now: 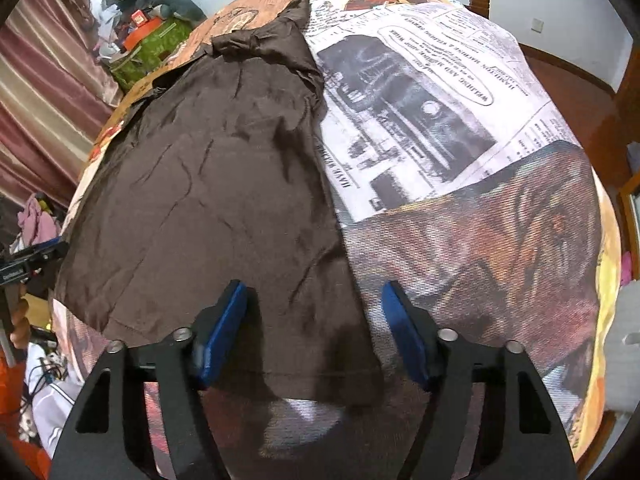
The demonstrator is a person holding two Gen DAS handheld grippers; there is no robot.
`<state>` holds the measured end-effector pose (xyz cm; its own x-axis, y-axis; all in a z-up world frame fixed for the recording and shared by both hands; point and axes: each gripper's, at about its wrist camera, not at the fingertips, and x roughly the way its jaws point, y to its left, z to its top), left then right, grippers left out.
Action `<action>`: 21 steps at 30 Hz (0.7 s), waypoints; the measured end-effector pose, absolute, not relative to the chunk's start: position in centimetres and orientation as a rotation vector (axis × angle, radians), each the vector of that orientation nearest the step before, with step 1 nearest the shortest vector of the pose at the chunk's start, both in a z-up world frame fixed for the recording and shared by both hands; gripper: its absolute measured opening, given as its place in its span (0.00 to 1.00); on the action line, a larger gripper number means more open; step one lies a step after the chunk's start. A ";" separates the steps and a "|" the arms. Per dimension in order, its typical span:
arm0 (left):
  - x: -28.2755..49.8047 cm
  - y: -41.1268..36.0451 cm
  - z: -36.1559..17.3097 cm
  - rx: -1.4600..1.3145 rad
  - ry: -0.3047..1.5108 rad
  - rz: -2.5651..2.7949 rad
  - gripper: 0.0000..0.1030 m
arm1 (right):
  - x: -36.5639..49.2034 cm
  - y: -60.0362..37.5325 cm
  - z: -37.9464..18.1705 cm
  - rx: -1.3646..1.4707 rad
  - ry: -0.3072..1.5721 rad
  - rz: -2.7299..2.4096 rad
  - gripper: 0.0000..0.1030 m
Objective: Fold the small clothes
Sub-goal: 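Grasp the shirt hem with both tools and lift it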
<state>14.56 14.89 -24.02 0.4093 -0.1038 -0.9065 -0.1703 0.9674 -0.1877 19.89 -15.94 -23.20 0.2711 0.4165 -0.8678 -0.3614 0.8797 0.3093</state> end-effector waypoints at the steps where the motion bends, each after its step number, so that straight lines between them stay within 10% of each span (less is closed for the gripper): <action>1: 14.5 14.6 -23.9 -0.264 1.149 0.029 0.36 | 19.9 -15.8 -23.2 0.060 1.183 0.525 0.57; 4: 14.3 13.6 -23.5 -0.237 1.132 -0.008 0.14 | 19.9 -15.5 -23.5 0.076 1.176 0.529 0.52; 11: 14.2 14.8 -23.5 -0.328 1.124 -0.014 0.04 | 20.2 -16.4 -23.7 0.133 1.176 0.521 0.09; 21: 14.5 15.4 -21.6 -0.385 1.039 0.019 0.04 | 20.0 -17.4 -21.6 0.171 1.124 0.543 0.07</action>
<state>14.46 15.45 -21.58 0.5134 -0.1650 -0.8422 -0.1955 0.9330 -0.3021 19.95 -17.41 -21.61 0.3184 0.4944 -0.8088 -0.3266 0.8582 0.3960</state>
